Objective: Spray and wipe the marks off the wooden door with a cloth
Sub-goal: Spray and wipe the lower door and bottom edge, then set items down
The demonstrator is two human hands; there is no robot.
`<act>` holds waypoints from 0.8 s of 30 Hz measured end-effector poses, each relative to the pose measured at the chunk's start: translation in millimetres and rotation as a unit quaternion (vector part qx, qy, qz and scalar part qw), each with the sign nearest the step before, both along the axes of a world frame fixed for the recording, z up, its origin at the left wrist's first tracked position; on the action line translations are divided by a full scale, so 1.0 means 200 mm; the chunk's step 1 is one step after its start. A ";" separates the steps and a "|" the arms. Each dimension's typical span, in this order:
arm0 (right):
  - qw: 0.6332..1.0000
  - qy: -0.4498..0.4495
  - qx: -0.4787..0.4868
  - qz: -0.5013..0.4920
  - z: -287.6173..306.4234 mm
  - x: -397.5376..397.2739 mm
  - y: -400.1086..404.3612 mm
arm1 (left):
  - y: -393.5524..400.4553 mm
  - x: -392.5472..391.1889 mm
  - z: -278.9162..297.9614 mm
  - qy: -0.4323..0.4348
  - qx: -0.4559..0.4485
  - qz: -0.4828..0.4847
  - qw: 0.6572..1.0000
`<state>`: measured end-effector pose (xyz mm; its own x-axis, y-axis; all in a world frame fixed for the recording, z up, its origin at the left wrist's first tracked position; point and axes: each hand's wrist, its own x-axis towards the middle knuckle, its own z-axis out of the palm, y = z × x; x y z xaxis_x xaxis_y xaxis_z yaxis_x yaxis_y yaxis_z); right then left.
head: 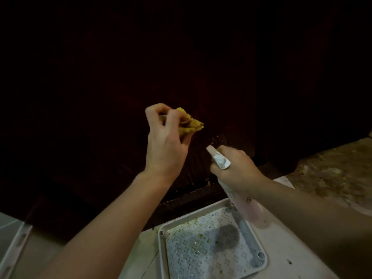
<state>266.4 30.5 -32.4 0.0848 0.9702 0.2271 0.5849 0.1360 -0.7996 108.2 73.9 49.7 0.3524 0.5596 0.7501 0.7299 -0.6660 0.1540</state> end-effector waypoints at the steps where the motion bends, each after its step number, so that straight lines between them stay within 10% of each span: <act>1: 1.000 0.002 0.009 -0.006 -0.02 -0.02 0.00 | 0.02 0.00 0.00 0.043 0.020 0.007 0.999; 12: 0.966 0.203 0.042 -0.152 -0.17 -0.11 0.06 | 0.10 -0.09 -0.27 0.511 0.058 -0.026 0.857; 19: 0.971 0.204 0.027 -0.118 -0.22 -0.16 0.00 | 0.09 0.01 -0.10 0.302 0.126 -0.038 0.944; 24: 0.971 0.212 0.027 -0.110 -0.23 -0.16 0.01 | 0.16 0.05 -0.15 0.361 0.165 -0.035 0.917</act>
